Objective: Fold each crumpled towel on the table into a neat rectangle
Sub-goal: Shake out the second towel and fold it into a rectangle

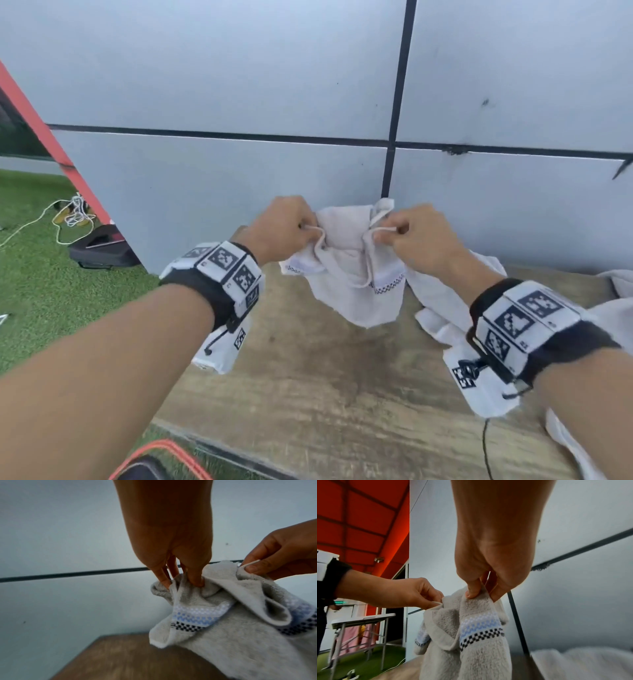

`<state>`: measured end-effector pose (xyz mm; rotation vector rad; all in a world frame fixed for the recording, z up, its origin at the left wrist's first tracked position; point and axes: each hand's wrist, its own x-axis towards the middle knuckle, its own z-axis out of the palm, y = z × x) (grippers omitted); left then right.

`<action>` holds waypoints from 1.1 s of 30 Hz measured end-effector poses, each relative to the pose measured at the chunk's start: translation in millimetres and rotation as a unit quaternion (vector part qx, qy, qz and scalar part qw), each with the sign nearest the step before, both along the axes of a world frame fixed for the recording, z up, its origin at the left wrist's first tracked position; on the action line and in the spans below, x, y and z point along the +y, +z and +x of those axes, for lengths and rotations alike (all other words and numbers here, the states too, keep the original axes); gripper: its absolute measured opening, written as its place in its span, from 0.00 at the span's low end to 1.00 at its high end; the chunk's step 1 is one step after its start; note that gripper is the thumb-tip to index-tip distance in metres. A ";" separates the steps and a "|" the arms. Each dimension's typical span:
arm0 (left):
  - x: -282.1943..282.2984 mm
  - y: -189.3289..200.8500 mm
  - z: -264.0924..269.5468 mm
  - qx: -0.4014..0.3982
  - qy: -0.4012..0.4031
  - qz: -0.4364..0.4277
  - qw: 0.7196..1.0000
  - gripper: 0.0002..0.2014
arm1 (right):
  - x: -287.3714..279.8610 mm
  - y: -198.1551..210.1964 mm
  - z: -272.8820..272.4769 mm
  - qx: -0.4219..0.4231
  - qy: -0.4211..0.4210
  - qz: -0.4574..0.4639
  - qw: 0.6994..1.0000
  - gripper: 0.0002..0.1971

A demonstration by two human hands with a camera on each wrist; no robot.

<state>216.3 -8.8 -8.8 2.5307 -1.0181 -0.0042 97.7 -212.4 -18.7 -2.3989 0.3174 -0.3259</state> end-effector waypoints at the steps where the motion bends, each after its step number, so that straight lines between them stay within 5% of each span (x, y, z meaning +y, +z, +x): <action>1: -4.8 10.9 14.0 -0.026 0.015 -0.019 0.999 0.19 | -7.1 10.0 12.9 -0.018 -0.018 -0.005 1.000 0.07; 7: -6.3 41.0 75.6 -0.076 0.139 -0.083 0.984 0.10 | -48.7 36.0 60.0 -0.119 -0.105 -0.049 0.986 0.15; 12: 17.4 48.0 89.2 -0.022 0.248 -0.125 0.960 0.09 | -67.6 32.9 60.4 -0.160 -0.162 -0.007 0.974 0.09; 17: 6.4 64.2 87.1 0.163 0.238 -0.285 0.914 0.06 | -71.5 40.3 68.5 -0.169 -0.168 0.043 0.970 0.09; 25: -1.1 73.3 89.0 0.115 0.152 -0.402 0.896 0.10 | -77.6 73.9 60.3 -0.315 -0.154 0.221 0.910 0.07; 29: -2.4 67.0 88.4 0.186 0.163 -0.356 0.901 0.10 | -79.7 68.9 51.0 -0.217 -0.128 0.235 0.939 0.06; 33: 1.4 69.9 93.3 0.139 0.199 -0.381 0.892 0.09 | -81.1 66.6 45.4 -0.200 -0.131 0.236 0.942 0.04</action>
